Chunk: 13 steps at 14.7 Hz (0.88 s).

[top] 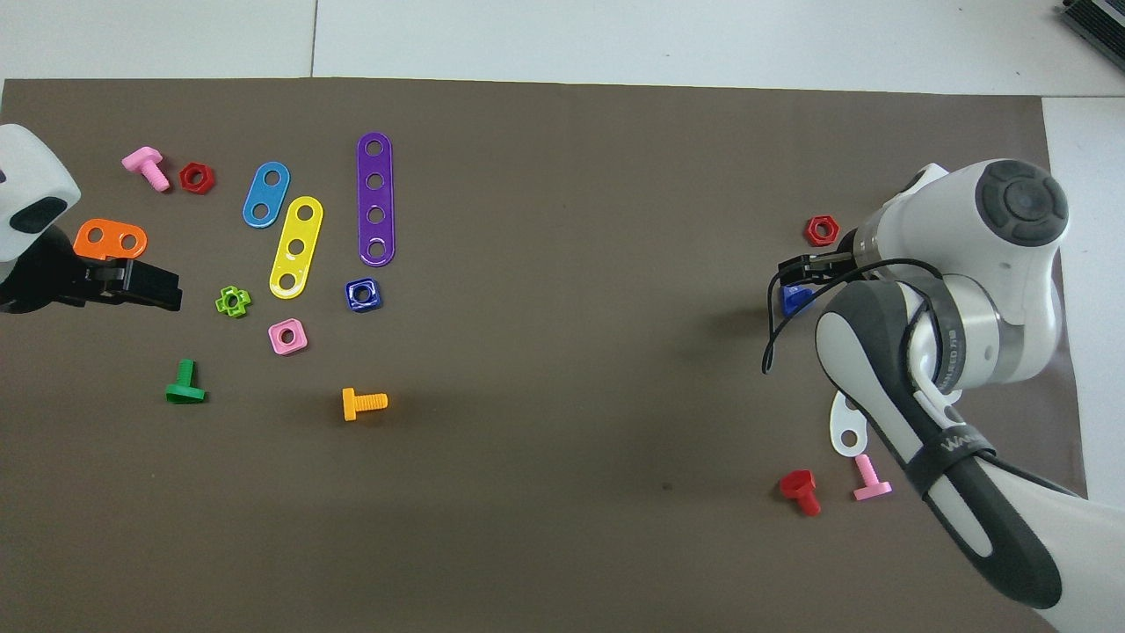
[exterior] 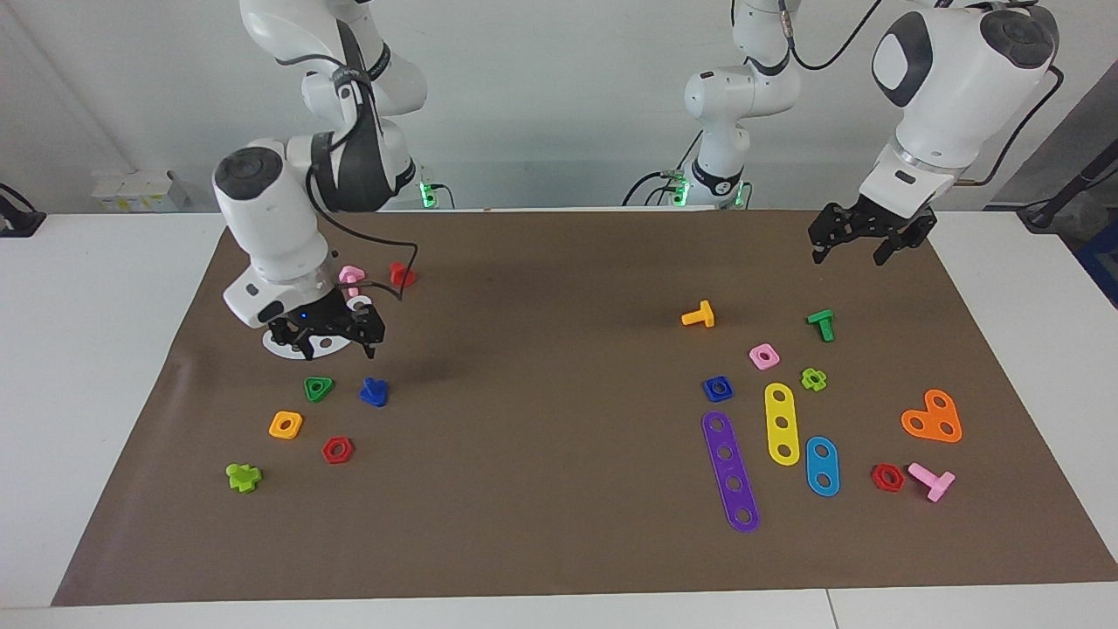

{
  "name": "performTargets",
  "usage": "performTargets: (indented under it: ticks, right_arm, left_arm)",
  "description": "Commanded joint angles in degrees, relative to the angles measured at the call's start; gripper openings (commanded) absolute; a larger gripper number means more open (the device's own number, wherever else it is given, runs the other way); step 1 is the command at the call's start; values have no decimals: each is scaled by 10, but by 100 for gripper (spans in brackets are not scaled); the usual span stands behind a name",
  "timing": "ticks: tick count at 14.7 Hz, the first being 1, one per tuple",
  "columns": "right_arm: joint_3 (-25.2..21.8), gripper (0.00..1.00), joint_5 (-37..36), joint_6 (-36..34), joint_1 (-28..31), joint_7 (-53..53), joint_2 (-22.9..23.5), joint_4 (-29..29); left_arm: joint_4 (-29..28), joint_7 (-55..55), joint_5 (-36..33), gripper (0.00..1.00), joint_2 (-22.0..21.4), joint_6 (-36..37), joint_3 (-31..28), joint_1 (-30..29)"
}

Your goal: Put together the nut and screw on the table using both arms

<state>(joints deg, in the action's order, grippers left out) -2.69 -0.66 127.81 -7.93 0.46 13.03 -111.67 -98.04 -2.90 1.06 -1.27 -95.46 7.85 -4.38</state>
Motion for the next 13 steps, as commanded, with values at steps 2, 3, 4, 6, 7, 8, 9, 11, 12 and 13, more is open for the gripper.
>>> performTargets:
  ticks: [2, 3, 4, 6, 7, 8, 9, 11, 12, 13]
  right_arm:
    - [1, 89, 7, 52, 11, -44, -3, -56]
    - [1, 81, 7, 57, 11, -44, -2, -60]
    - [1, 75, 7, 60, 11, -44, -1, -63]
    - [1, 69, 7, 78, 12, -43, 3, -68]
    - [1, 69, 7, 88, 11, -43, 6, -68]
    - [1, 68, 7, 98, 12, -43, 10, -69]
    - [1, 67, 7, 104, 12, -43, 13, -69]
    - [1, 65, 15, 109, 12, -44, 16, -69]
    - [1, 62, 21, 111, 13, -46, 16, -73]
    - [1, 58, 21, 113, 13, -48, 17, -75]
  left_arm:
    - [-19, -3, -10, 100, -17, -10, 5, -9]
    - [-19, -3, -10, 100, -17, -10, 5, -9]
    - [-18, -3, -10, 100, -17, -10, 5, -9]
    - [-19, -3, -10, 100, -17, -10, 5, -9]
    - [-19, -3, -10, 100, -17, -10, 5, -9]
    - [-19, -3, -10, 100, -17, -10, 5, -9]
    - [-18, -3, -10, 100, -17, -10, 5, -9]
    - [-19, -3, -10, 100, -17, -10, 5, -9]
    - [-18, -3, -10, 100, -17, -10, 5, -9]
    - [-19, -3, -10, 100, -17, -10, 5, -9]
